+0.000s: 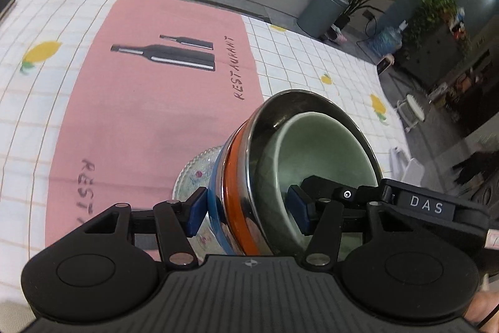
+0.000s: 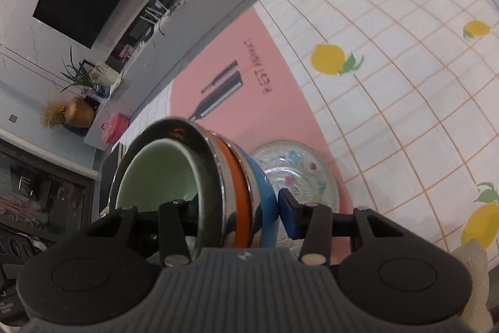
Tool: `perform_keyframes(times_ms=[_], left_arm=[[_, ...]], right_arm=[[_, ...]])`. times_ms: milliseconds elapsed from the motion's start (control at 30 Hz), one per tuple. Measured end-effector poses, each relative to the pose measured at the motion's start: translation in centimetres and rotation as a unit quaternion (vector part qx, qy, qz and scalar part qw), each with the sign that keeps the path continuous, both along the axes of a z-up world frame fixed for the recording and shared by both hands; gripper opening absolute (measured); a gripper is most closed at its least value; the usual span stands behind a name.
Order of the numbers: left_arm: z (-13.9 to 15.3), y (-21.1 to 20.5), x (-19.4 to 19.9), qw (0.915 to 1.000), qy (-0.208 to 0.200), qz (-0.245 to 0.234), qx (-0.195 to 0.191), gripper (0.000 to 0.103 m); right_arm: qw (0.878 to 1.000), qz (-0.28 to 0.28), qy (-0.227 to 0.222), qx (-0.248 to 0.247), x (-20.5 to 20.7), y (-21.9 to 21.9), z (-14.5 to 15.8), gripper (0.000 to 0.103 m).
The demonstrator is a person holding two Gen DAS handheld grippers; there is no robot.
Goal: Organize plates and bowls
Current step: 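Lift the bowl stack with both tools and lower it onto the plate stack, then open both tools and withdraw from the bowls on the plates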
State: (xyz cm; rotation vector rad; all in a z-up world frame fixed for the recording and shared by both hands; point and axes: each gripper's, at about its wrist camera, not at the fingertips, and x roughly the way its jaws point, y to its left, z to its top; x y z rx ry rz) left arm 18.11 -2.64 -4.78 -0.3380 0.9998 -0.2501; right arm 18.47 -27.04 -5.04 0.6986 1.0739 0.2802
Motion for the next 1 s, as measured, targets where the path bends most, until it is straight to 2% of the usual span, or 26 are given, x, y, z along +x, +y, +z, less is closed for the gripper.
perform_keyframes(times_ms=[67,233,633,933,1000], left_arm=[[-0.6,-0.5,0.2,0.9999,0.006,0.000,0.008,0.064],[-2.5,-0.7,1.0,0.9996,0.027,0.002,0.000,0.065],[-3.4,-0.2,0.9,0.9998,0.014,0.007,-0.009,0.066],[-2.4,-0.8,-0.1,0.9987,-0.022,0.002,0.046,0.068],[-2.2,-1.1,-0.3,0.9978,-0.030,0.003,0.060,0.069]], right_arm=[[1.000,0.001,0.011,0.000,0.4,-0.2,-0.8,0.046],[0.999,0.001,0.027,-0.028,1.1,0.1,-2.0,0.046],[0.999,0.007,0.028,-0.040,1.8,0.4,-2.5,0.046],[0.998,0.026,0.017,-0.063,1.8,0.8,-1.7,0.048],[0.997,0.022,0.006,-0.070,1.7,0.7,-1.3,0.051]])
